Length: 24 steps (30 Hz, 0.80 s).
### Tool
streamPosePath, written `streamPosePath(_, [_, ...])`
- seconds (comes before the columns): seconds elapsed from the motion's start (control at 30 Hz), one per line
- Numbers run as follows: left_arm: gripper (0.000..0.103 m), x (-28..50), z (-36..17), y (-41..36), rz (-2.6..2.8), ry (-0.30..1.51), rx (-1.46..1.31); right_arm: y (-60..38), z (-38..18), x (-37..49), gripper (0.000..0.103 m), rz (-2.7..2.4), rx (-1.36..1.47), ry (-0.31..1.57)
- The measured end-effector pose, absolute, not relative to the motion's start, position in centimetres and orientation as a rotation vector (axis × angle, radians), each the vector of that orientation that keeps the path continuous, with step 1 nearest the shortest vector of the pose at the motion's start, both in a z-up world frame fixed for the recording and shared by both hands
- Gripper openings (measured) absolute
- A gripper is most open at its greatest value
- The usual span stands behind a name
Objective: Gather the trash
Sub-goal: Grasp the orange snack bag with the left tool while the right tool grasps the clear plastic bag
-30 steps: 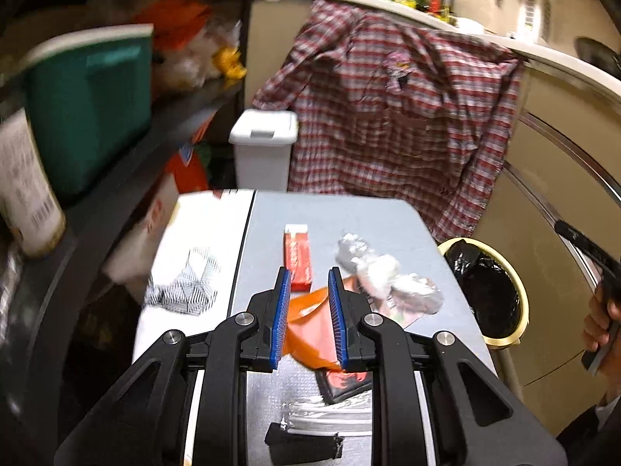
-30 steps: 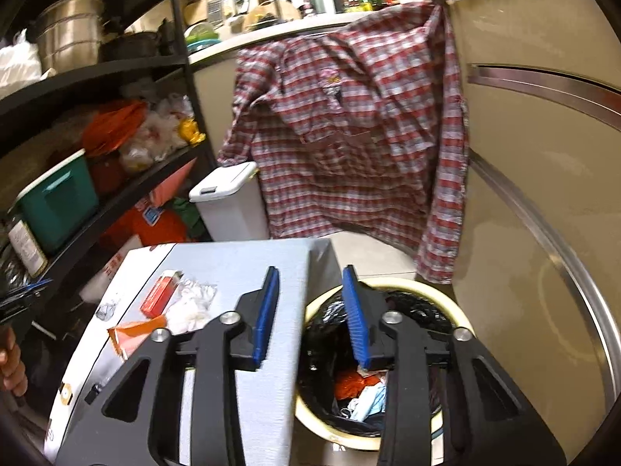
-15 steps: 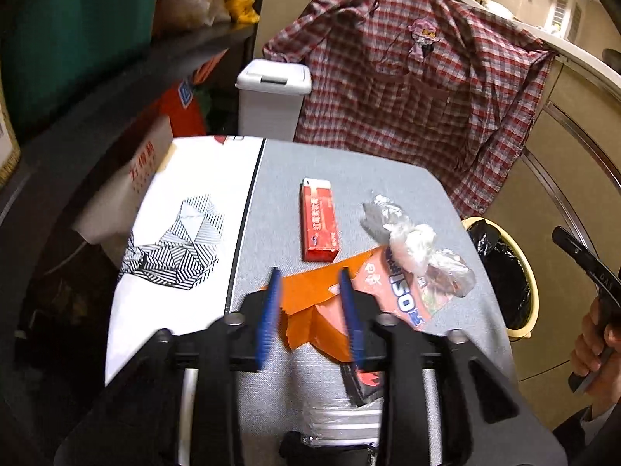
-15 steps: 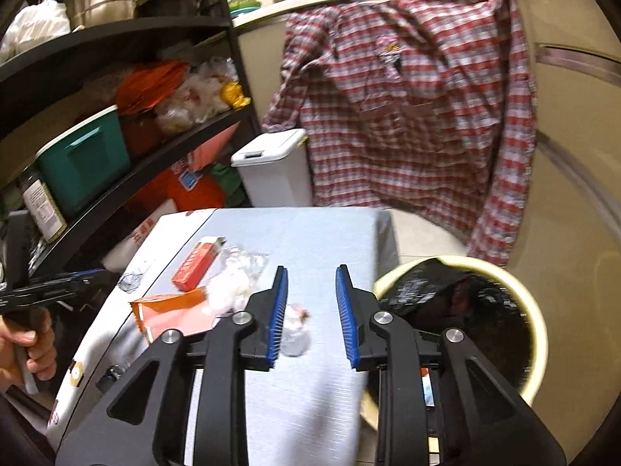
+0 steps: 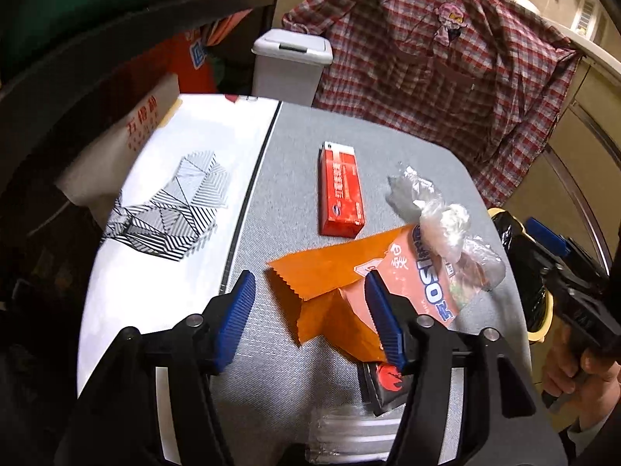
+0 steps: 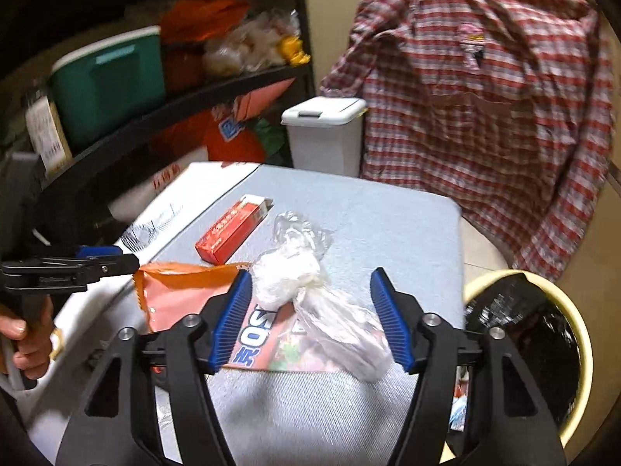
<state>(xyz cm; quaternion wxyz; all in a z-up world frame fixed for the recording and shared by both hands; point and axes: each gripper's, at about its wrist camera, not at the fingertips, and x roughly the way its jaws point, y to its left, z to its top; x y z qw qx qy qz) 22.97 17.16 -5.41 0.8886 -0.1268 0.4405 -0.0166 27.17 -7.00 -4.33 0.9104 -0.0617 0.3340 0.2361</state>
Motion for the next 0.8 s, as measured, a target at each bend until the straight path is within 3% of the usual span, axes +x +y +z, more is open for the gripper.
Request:
streamPosePath(0.53, [0.057,25.1,-8.2,15.9,-0.037,0.973,-0.235,-3.4,-8.5,32.0,0.071,0.483,-0.195,0.79])
streamPosePath(0.67, [0.033,25.6,-8.3,15.7,-0.047,0.986,-0.228,-3.4,-8.6,32.0,0.067,0.491,-0.202,0.792])
streamPosePath(0.7, [0.032,25.6,-8.3,15.7,-0.045,0.987,-0.226,-3.4,-8.6,32.0,0.062,0.492,-0.205,0.791])
streamPosePath(0.8, [0.025,25.5,-7.9,15.6,-0.041,0.991,-0.215,-3.6,-8.2,31.8,0.059,0.485,-0.207,0.776])
